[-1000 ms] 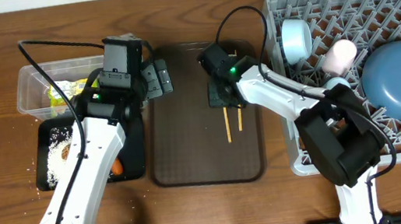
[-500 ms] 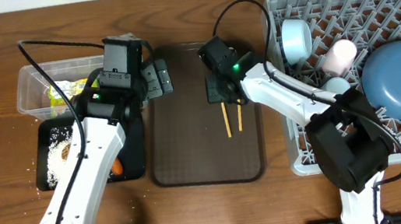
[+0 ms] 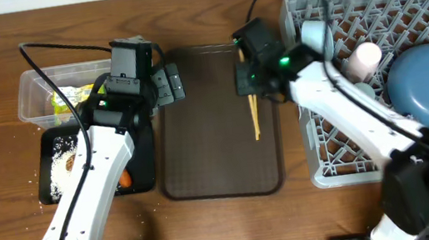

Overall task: Sort waste into correct bins and load items into the dishwasher rack
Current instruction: 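Carry the chopstick right and lower it into the dish rack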

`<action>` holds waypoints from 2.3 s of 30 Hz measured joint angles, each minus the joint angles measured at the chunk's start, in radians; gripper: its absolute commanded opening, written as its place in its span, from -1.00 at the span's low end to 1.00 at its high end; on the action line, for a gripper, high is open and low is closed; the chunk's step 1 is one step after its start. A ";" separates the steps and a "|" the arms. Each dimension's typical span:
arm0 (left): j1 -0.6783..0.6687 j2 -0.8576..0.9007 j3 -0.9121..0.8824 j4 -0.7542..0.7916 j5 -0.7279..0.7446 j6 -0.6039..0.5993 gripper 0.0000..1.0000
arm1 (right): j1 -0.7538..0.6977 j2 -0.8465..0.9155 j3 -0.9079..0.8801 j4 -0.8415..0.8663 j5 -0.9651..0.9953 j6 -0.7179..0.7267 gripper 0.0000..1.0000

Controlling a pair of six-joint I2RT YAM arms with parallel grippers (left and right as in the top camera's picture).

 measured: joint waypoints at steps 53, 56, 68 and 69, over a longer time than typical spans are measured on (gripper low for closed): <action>0.000 0.000 0.000 0.000 0.000 0.000 0.96 | -0.217 -0.099 -0.029 -0.549 0.052 -0.166 -0.98; 0.000 0.000 0.000 0.000 0.000 0.000 0.96 | -0.217 -0.099 -0.055 -0.533 0.051 -0.175 -0.98; 0.000 0.000 0.000 0.000 0.000 0.000 0.96 | -0.217 -0.099 -0.080 -0.469 0.052 -0.199 -0.98; 0.000 0.000 0.000 0.000 0.000 0.000 0.96 | -0.217 -0.099 -0.080 -0.467 0.052 -0.202 -0.98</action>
